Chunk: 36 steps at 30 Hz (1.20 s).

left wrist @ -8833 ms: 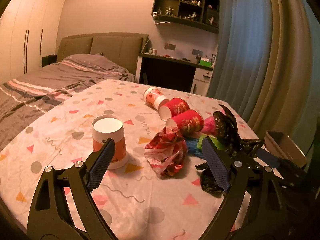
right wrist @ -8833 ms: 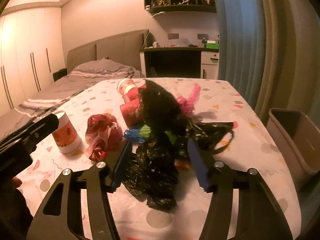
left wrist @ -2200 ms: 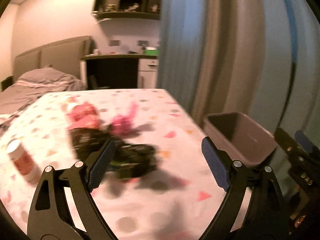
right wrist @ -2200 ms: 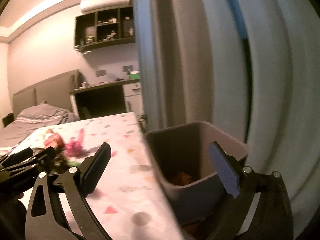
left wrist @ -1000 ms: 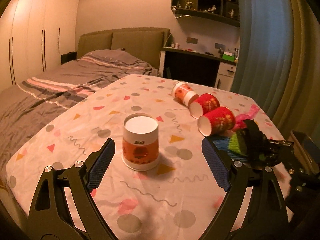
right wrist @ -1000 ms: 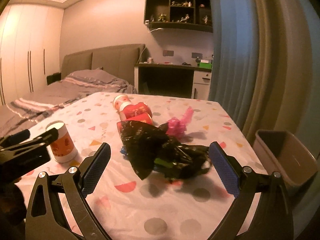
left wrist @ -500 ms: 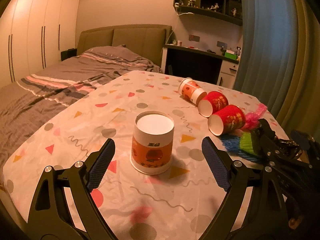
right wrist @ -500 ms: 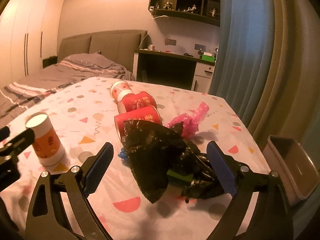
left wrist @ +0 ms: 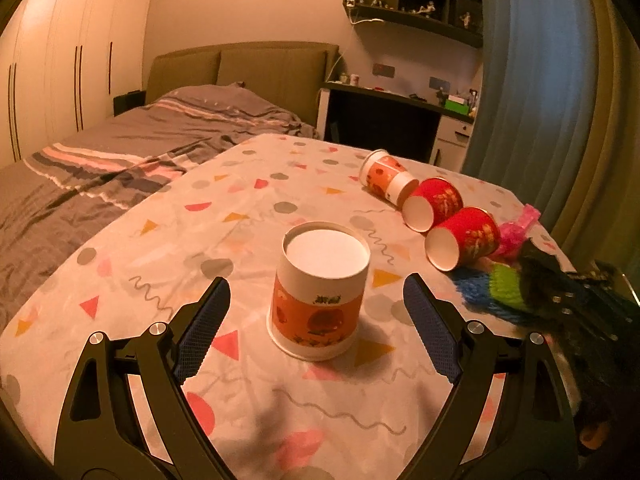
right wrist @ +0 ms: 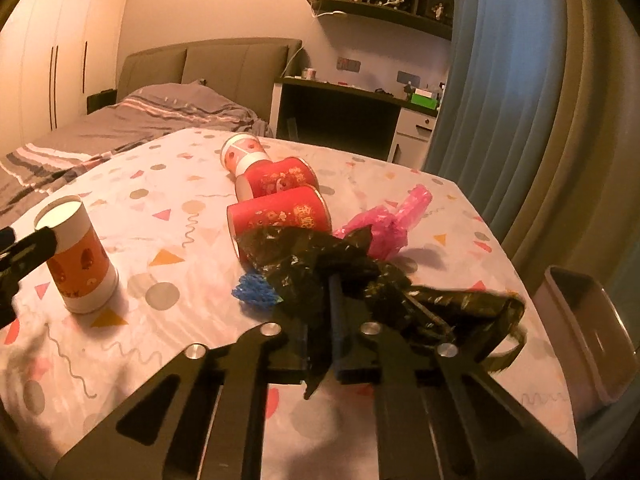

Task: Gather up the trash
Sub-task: 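Grasp the standing orange-printed paper cup with the left tool while the right tool grasps the black plastic bag, then carry the paper cup and black bag to the grey bin and release them inside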

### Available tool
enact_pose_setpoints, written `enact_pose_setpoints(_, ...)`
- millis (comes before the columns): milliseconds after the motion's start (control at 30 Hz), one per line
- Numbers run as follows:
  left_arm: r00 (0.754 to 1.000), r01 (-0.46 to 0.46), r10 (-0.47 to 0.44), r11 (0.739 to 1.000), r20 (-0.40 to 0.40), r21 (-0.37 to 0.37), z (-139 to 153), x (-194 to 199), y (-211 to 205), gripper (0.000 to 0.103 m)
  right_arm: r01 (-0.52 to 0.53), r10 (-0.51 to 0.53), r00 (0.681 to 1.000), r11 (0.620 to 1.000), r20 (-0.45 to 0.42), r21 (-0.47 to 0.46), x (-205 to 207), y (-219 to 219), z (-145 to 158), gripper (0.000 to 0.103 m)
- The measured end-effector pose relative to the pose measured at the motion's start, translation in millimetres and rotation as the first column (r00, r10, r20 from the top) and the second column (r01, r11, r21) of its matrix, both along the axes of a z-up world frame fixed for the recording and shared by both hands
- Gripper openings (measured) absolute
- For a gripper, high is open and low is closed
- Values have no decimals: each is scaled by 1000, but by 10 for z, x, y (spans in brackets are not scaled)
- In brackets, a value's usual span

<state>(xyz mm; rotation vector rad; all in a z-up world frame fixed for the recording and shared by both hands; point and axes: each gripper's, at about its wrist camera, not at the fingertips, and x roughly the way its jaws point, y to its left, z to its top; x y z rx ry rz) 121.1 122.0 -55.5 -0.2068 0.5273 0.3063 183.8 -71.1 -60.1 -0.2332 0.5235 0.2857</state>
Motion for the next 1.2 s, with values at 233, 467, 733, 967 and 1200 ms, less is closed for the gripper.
enact_pose_setpoints(233, 997, 24, -30, 996, -65, -86, -138, 226, 132, 76, -1, -2, 999, 998, 40, 70, -185, -237, 159, 3)
enact_pose_setpoints(467, 994, 43, -53, 993, -94, -107, -191, 309, 127, 60, -8, 1, 999, 990, 50, 139, -346, -438, 296, 3)
enact_pose_setpoints(733, 996, 54, -59, 995, -67, -78, -122, 238, 51, 58, -19, 5, 997, 983, 81, 181, -504, -591, 429, 3)
enact_pose_setpoints(967, 995, 98, -98, 994, 4, -48, 125, 8, -221, 58, -11, -9, 995, 979, 96, 206, -585, -761, 505, 3)
enact_pose_setpoints(1200, 988, 153, -153, 988, 38, -12, 339, -102, -621, 58, -8, -16, 994, 974, 105, 226, -674, -897, 536, 3)
